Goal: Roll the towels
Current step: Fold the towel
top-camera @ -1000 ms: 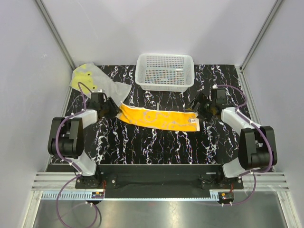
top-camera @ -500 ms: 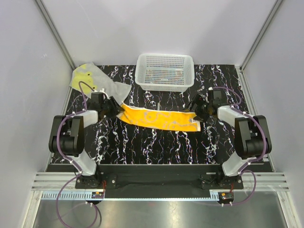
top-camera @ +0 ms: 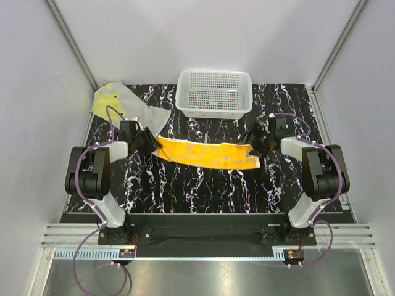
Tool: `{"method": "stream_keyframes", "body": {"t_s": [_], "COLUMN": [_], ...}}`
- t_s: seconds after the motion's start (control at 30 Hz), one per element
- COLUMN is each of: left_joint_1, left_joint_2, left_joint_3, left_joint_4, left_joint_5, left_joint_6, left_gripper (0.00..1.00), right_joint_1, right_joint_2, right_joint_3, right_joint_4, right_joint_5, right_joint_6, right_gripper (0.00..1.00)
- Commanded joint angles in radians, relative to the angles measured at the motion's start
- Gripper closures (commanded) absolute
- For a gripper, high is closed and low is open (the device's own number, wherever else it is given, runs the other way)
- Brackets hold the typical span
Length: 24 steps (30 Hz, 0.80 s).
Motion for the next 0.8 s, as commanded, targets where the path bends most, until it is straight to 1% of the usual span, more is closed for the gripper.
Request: {"method": "stream_keyframes", "body": {"t_s": [0.0,0.03,0.07,0.1,0.3,0.43,0.5,0.53,0.6,0.67,0.7,0.73,0.77], "left_joint_1": [0.000,0.000,0.000,0.000,0.000,0.000,0.000,0.000,0.000,-0.003,-0.006,-0.011,-0.014], "left_joint_2": [-0.019,-0.023,-0.023,-0.023,-0.040,-0.086,-0.092,-0.086,-0.065,-0.060,-0.062,-0.065,-0.068], "left_joint_3": [0.019,0.013,0.013,0.015,0.002,-0.038,-0.030,-0.024,-0.010,-0.008,-0.012,-0.013,-0.015], "left_joint_4": [-0.013,-0.013,-0.016,-0.016,-0.046,-0.013,-0.026,-0.025,-0.066,-0.082,-0.083,-0.088,-0.091], "left_joint_5": [-0.034,-0.034,-0.035,-0.034,-0.073,-0.101,-0.118,-0.123,-0.118,-0.126,-0.130,-0.133,-0.138], "left_joint_6": [0.027,0.030,0.033,0.035,0.044,0.043,0.056,0.061,0.066,0.064,0.063,0.063,0.063], "left_gripper": [0.49,0.36,0.29,0.27,0.32,0.33,0.41,0.46,0.53,0.58,0.64,0.67,0.75], "right_joint_1": [0.007,0.008,0.007,0.007,0.007,0.005,0.008,0.007,0.008,0.007,0.007,0.007,0.007], "right_joint_2": [0.038,0.038,0.044,0.047,0.055,0.068,0.076,0.081,0.087,0.105,0.111,0.123,0.130], "right_joint_3": [0.007,0.004,0.002,0.002,-0.008,-0.018,-0.019,-0.019,-0.016,-0.009,-0.007,-0.005,-0.002], "right_joint_4": [0.032,0.034,0.037,0.038,0.046,0.052,0.054,0.054,0.054,0.054,0.054,0.054,0.054], "right_joint_5": [0.002,0.004,0.002,0.001,0.004,0.004,0.004,0.004,0.004,0.005,0.004,0.002,-0.001], "right_joint_6": [-0.016,-0.016,-0.015,-0.015,-0.018,-0.018,-0.016,-0.016,-0.015,-0.016,-0.016,-0.016,-0.016], "right_gripper": [0.04,0.04,0.04,0.04,0.05,0.05,0.05,0.05,0.05,0.05,0.05,0.06,0.06]}}
